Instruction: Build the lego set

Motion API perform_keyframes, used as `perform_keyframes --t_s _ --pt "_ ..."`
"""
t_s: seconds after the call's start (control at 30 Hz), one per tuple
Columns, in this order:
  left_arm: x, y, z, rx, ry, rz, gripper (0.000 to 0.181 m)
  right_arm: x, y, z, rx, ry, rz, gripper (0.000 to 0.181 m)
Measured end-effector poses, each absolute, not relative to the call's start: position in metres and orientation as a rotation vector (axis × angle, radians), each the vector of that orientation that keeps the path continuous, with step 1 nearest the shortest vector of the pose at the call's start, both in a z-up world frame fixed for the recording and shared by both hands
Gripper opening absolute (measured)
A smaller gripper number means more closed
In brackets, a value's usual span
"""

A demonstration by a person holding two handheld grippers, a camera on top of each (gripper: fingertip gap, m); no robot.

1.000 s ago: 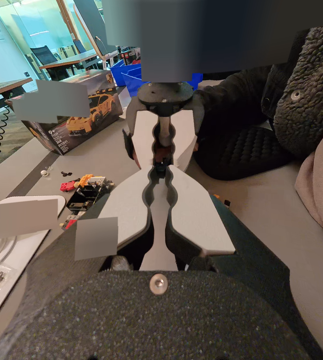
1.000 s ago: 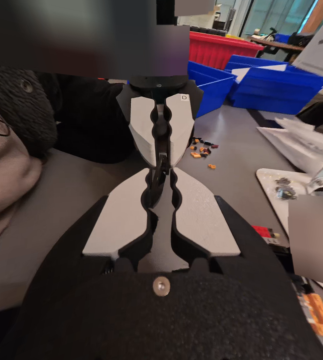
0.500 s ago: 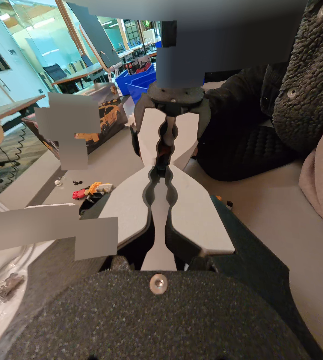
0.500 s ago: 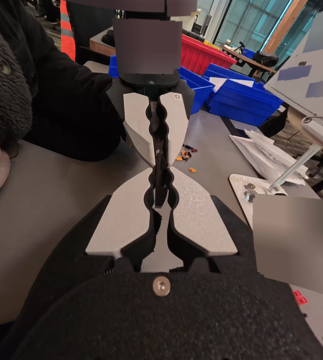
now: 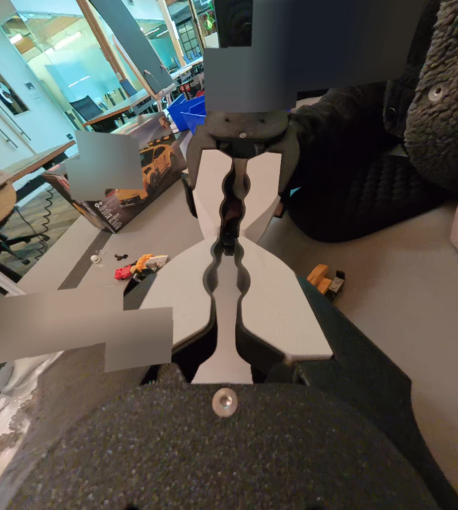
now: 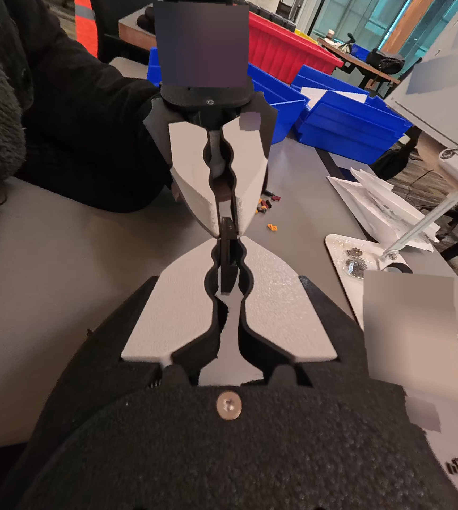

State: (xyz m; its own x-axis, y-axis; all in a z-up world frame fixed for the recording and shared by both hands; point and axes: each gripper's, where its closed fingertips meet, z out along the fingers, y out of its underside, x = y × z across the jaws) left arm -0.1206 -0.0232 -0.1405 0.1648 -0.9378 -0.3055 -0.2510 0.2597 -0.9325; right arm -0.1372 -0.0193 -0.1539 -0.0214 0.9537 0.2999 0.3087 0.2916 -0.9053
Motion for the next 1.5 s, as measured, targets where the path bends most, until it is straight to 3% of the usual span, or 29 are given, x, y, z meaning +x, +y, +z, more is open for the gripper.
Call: perform_keyframes --t_s 0.27,0.37,1.03,1.5 --pt "-0.127 -0.017 -0.136 -1.211 1.290 -0.737 0.009 -0.134 -0.015 -0.155 -1.217 -1.542 0.813 0.017" --pt "-0.128 -0.018 -0.134 -1.208 1.281 -0.770 0.009 -0.133 -0.013 -0.152 -1.209 -1.511 0.843 0.010" --pt "-0.129 -0.017 -0.137 -1.182 1.366 -0.562 0.009 -0.129 -0.011 -0.150 -1.177 -1.501 0.840 0.010" --pt "-0.135 -0.011 -0.126 -1.170 1.249 -0.678 0.009 -0.124 -0.007 -0.129 -1.081 -1.404 0.805 0.007"
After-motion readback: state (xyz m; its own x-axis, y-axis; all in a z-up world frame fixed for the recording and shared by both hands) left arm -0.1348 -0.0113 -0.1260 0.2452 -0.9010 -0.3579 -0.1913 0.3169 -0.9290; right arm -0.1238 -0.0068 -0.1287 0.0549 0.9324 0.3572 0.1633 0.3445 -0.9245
